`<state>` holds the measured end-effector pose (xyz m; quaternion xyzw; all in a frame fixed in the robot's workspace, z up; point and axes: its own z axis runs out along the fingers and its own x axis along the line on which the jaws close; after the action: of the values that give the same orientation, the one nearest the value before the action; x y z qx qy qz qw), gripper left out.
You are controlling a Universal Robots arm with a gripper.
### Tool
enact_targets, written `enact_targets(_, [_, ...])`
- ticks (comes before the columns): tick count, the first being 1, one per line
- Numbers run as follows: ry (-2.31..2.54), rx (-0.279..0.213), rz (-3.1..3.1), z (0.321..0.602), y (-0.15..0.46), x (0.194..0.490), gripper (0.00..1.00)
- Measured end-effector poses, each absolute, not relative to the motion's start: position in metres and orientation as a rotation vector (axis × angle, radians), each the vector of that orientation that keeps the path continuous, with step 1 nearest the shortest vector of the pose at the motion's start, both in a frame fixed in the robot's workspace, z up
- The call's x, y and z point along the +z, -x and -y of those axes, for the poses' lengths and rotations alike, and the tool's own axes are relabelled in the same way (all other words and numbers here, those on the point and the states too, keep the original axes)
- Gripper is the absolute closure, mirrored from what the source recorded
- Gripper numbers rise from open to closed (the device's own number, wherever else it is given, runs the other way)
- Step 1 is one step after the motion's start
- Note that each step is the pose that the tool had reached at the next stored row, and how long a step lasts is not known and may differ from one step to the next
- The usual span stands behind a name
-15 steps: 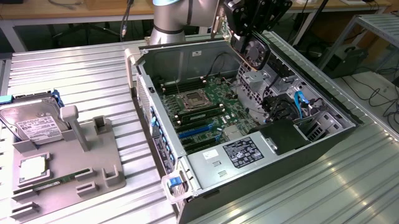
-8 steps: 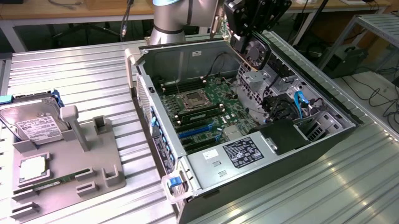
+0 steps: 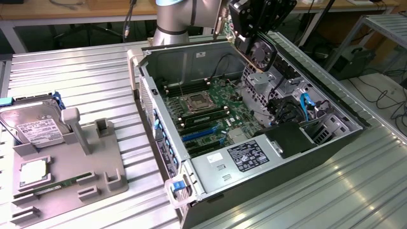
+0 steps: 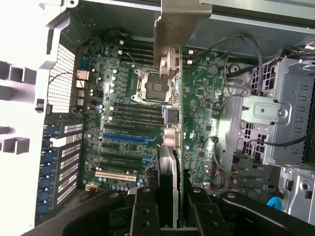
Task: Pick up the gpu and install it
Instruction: 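Insert the gpu into the slot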
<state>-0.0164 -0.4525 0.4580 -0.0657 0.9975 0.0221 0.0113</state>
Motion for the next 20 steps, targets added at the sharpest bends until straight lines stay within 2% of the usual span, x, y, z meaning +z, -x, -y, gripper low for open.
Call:
enact_targets(13, [0.269, 0.07, -3.108, 0.453, 0.0164, 0.458, 0.72])
enact_targets(20, [0.47, 0.072, -3.086, 0.453, 0.0165, 0.458, 0.72])
